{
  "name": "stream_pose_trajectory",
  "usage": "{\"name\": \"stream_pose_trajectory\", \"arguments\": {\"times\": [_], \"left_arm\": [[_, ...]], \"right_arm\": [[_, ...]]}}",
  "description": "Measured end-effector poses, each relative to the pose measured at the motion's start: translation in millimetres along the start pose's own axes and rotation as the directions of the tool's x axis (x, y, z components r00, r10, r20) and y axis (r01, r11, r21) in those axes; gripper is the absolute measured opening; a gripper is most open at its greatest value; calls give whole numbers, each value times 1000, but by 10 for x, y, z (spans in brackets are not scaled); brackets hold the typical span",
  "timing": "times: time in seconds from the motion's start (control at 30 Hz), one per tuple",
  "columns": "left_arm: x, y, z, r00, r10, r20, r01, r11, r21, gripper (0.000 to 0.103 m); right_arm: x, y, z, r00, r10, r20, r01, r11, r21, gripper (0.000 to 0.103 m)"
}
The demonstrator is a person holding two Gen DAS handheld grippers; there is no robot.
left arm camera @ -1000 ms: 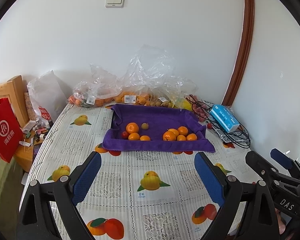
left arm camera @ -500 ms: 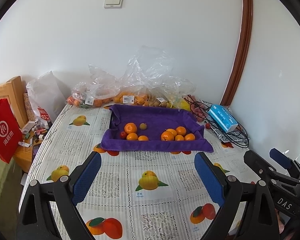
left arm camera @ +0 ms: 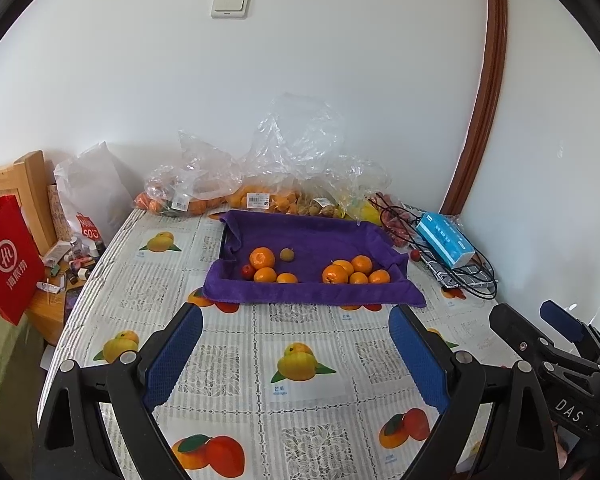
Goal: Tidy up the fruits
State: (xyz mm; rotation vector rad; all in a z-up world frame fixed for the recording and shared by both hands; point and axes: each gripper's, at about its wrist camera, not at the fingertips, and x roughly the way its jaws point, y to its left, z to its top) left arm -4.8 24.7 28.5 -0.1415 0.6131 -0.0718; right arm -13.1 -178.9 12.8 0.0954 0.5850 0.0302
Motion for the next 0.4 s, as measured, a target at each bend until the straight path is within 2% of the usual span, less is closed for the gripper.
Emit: {"name": "stream_pose_trajectory", "arguments": {"times": [0.4], "left_arm": [[-9,24,10,1000,1,5,-1,1000,10,95]], "right_arm": [[-24,22,-15,1000,-18,5,18,1000,-2,99]]}}
